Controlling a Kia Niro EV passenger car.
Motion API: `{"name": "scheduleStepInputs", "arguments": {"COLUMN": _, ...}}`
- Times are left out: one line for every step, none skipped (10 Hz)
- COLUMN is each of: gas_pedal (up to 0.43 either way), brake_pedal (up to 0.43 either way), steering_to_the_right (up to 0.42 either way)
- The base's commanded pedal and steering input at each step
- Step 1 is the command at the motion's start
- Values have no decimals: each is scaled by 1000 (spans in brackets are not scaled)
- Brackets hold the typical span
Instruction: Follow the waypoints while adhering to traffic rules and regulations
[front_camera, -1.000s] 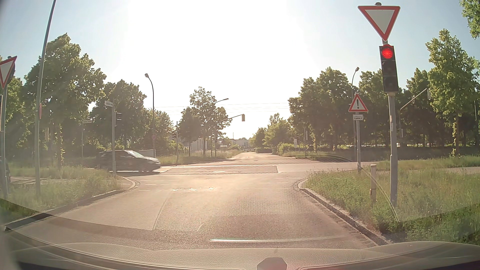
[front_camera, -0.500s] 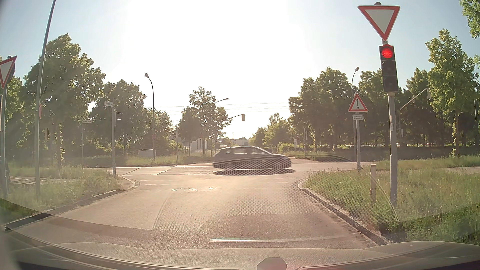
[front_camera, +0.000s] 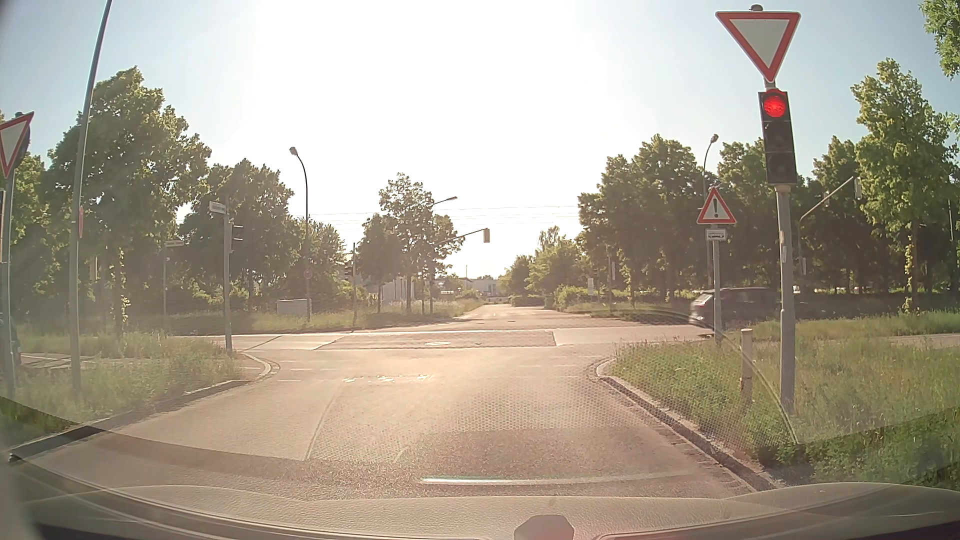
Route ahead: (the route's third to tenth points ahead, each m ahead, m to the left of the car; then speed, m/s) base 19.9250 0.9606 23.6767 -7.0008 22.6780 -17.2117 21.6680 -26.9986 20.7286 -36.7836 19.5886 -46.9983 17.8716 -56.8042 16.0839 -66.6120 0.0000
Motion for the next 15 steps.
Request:
{"name": "scheduleStepInputs", "arguments": {"gas_pedal": 0, "brake_pedal": 305, "steering_to_the_right": -21}}
{"name": "scheduleStepInputs", "arguments": {"gas_pedal": 0, "brake_pedal": 305, "steering_to_the_right": -21}}
{"name": "scheduleStepInputs", "arguments": {"gas_pedal": 0, "brake_pedal": 305, "steering_to_the_right": -21}}
{"name": "scheduleStepInputs", "arguments": {"gas_pedal": 0, "brake_pedal": 305, "steering_to_the_right": -22}}
{"name": "scheduleStepInputs", "arguments": {"gas_pedal": 0, "brake_pedal": 305, "steering_to_the_right": -22}}
{"name": "scheduleStepInputs", "arguments": {"gas_pedal": 0, "brake_pedal": 305, "steering_to_the_right": -22}}
{"name": "scheduleStepInputs", "arguments": {"gas_pedal": 0, "brake_pedal": 305, "steering_to_the_right": -22}}
{"name": "scheduleStepInputs", "arguments": {"gas_pedal": 0, "brake_pedal": 305, "steering_to_the_right": -22}}
{"name": "scheduleStepInputs", "arguments": {"gas_pedal": 0, "brake_pedal": 305, "steering_to_the_right": -22}}
{"name": "scheduleStepInputs", "arguments": {"gas_pedal": 0, "brake_pedal": 305, "steering_to_the_right": -22}}
{"name": "scheduleStepInputs", "arguments": {"gas_pedal": 0, "brake_pedal": 305, "steering_to_the_right": -22}}
{"name": "scheduleStepInputs", "arguments": {"gas_pedal": 0, "brake_pedal": 305, "steering_to_the_right": -22}}
{"name": "scheduleStepInputs", "arguments": {"gas_pedal": 0, "brake_pedal": 305, "steering_to_the_right": -23}}
{"name": "scheduleStepInputs", "arguments": {"gas_pedal": 0, "brake_pedal": 305, "steering_to_the_right": -22}}
{"name": "scheduleStepInputs", "arguments": {"gas_pedal": 0, "brake_pedal": 305, "steering_to_the_right": -23}}
